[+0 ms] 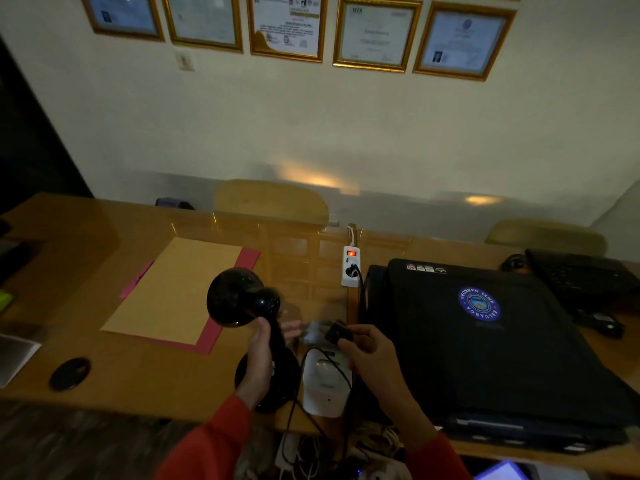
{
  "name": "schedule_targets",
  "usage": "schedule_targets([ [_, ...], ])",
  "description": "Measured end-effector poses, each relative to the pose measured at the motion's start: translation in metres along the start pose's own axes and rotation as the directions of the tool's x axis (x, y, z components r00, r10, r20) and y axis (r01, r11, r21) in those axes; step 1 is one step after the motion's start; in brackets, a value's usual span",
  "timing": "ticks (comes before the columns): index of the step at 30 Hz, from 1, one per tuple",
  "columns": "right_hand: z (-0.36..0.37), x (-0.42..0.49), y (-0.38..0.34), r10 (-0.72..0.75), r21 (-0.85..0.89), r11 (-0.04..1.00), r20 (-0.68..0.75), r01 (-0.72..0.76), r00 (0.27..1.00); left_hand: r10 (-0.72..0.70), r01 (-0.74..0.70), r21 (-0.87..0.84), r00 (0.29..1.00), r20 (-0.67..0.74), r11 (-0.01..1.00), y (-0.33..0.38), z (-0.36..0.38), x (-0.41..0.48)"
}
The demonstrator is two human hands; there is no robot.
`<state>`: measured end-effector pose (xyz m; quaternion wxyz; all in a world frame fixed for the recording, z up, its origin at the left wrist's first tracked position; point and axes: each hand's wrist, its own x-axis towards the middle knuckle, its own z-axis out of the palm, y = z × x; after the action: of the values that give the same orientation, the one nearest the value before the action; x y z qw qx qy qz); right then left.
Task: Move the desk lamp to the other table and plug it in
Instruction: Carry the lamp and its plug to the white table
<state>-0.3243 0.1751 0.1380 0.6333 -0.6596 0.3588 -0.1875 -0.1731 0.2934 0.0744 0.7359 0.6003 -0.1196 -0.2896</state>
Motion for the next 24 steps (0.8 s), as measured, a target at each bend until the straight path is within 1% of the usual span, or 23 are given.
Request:
schedule_targets([
  [2, 0.003, 0.0, 0.003, -0.008, 0.004, 1.0, 0.003, 0.008, 1.0, 0.018, -0.019, -0.036, 0.999, -0.037, 0.999, -0.002, 0.002, 0.001],
  [5, 0.008, 0.002, 0.004, -0.026, 0.014, 1.0, -0.002, 0.026, 1.0, 0.041, -0.042, -0.056, 0.999, -0.033, 0.998, 0.0, -0.001, 0.0],
  [9, 0.012, 0.006, -0.006, -0.096, 0.038, 0.994, -0.037, 0.098, 0.995, 0.049, -0.05, -0.021, 0.997, -0.057, 0.999, 0.01, -0.013, 0.002],
  [12, 0.016, 0.009, -0.02, -0.14, 0.067, 0.988, -0.039, 0.142, 0.989, 0.017, -0.018, -0.011, 0.998, -0.065, 1.0, 0.02, -0.028, 0.0],
  [14, 0.02, 0.008, -0.033, -0.174, 0.093, 0.98, -0.023, 0.175, 0.984, 0.0, 0.0, 0.004, 0.998, -0.06, 1.0, 0.028, -0.038, -0.005],
  [17, 0.027, 0.003, -0.056, -0.227, 0.129, 0.966, 0.003, 0.224, 0.974, 0.036, -0.033, 0.045, 0.996, -0.077, 0.998, 0.044, -0.05, -0.016],
  [21, 0.041, -0.014, -0.088, -0.317, 0.185, 0.936, 0.065, 0.301, 0.946, 0.053, -0.052, 0.007, 0.992, -0.111, 0.999, 0.081, -0.063, -0.039],
  [24, 0.058, -0.026, -0.104, -0.336, 0.27, 0.917, 0.12, 0.295, 0.934, 0.084, -0.084, 0.004, 0.986, -0.144, 0.996, 0.114, -0.078, -0.058],
])
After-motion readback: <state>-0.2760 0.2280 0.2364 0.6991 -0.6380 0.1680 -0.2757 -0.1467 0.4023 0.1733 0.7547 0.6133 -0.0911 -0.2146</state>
